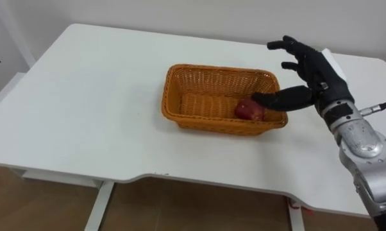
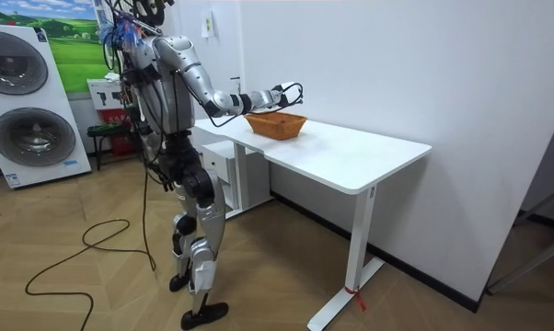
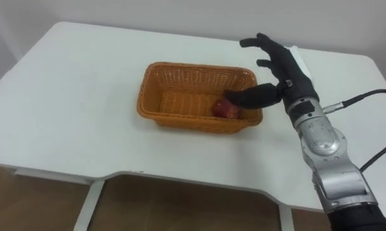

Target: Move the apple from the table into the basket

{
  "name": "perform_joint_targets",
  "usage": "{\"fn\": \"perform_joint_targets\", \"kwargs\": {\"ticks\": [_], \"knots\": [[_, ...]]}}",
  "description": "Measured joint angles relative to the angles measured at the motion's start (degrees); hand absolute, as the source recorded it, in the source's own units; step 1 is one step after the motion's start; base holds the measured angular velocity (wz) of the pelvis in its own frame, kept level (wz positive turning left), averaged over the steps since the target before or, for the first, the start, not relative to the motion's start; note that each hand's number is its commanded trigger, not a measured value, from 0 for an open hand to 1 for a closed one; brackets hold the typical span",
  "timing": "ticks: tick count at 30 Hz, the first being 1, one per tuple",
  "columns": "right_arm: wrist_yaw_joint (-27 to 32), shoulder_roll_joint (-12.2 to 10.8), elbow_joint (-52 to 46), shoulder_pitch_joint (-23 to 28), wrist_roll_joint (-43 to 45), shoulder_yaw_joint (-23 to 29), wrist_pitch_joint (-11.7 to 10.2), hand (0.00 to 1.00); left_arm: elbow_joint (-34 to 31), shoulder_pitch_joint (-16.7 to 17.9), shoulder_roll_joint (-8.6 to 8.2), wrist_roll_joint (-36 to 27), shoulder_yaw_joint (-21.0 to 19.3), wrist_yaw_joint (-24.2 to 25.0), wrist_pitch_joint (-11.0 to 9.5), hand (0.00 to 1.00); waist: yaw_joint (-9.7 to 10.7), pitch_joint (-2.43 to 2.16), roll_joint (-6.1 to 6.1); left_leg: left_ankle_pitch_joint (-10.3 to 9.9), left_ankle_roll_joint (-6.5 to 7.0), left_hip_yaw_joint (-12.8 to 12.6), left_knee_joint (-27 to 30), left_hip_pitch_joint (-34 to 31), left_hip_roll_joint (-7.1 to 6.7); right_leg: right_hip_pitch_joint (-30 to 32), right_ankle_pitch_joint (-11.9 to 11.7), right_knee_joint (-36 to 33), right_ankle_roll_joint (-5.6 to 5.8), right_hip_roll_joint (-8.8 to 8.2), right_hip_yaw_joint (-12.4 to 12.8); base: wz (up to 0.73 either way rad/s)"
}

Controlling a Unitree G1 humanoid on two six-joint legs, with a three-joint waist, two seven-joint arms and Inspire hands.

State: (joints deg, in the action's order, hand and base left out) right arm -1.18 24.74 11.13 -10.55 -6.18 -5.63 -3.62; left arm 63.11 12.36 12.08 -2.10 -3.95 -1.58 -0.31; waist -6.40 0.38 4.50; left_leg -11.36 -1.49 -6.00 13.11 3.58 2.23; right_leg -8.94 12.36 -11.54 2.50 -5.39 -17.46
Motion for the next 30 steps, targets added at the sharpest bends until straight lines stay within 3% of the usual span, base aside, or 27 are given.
{"fn": "perform_joint_targets", "kwargs": {"ticks": [3,11,14,17,23,30], "knots": [[-0.3,0.0,0.0,0.0,0.0,0.0,0.0,0.00,0.0,0.0,0.02,0.1,0.3,0.1,0.0,0.00,-0.1,0.15,0.17,0.0,0.00,0.0,0.0,-0.2,0.00,0.1,0.0,0.0,0.00,0.00,0.0,0.00],[0.5,0.0,-1.4,0.0,-0.3,1.2,0.0,0.00,-0.1,0.3,-0.02,-0.1,0.2,-0.3,0.0,0.00,1.0,-0.03,-0.02,0.0,0.01,0.1,0.3,-0.6,-0.07,0.5,0.0,0.0,-0.01,-0.06,0.1,0.02],[2.9,-0.1,-1.4,0.0,-0.4,4.5,0.0,0.00,-0.2,0.7,-0.06,0.1,-0.2,-1.3,0.0,0.00,1.8,-0.01,-0.10,0.0,0.01,0.0,0.3,-0.7,-0.08,0.5,0.0,0.0,-0.01,-0.07,0.2,0.00],[9.2,-0.1,-1.3,1.4,-4.0,8.6,-0.8,0.00,-0.4,1.4,-0.01,-0.2,-0.6,-2.8,-0.3,0.00,2.1,-0.05,-0.25,0.0,0.01,-0.1,0.2,0.1,-0.06,0.0,0.0,0.1,0.00,-0.06,0.2,-0.02],[23.4,-0.1,-1.3,5.1,-9.5,17.3,-2.0,0.00,-1.6,4.7,-0.04,-1.3,-2.1,-3.8,-0.6,0.00,4.8,-0.65,-0.40,0.0,0.00,-0.1,-0.3,0.3,-0.06,-0.1,0.0,0.3,0.00,0.06,0.2,0.00],[39.5,-0.1,2.3,9.1,-11.8,26.3,-5.3,0.00,-1.8,6.5,-0.22,-2.0,-3.0,-6.6,-0.9,0.00,7.8,-0.46,-0.55,0.0,-0.02,-0.6,-0.5,0.5,-0.01,-0.1,0.0,0.8,0.03,0.15,0.6,-0.02]]}}
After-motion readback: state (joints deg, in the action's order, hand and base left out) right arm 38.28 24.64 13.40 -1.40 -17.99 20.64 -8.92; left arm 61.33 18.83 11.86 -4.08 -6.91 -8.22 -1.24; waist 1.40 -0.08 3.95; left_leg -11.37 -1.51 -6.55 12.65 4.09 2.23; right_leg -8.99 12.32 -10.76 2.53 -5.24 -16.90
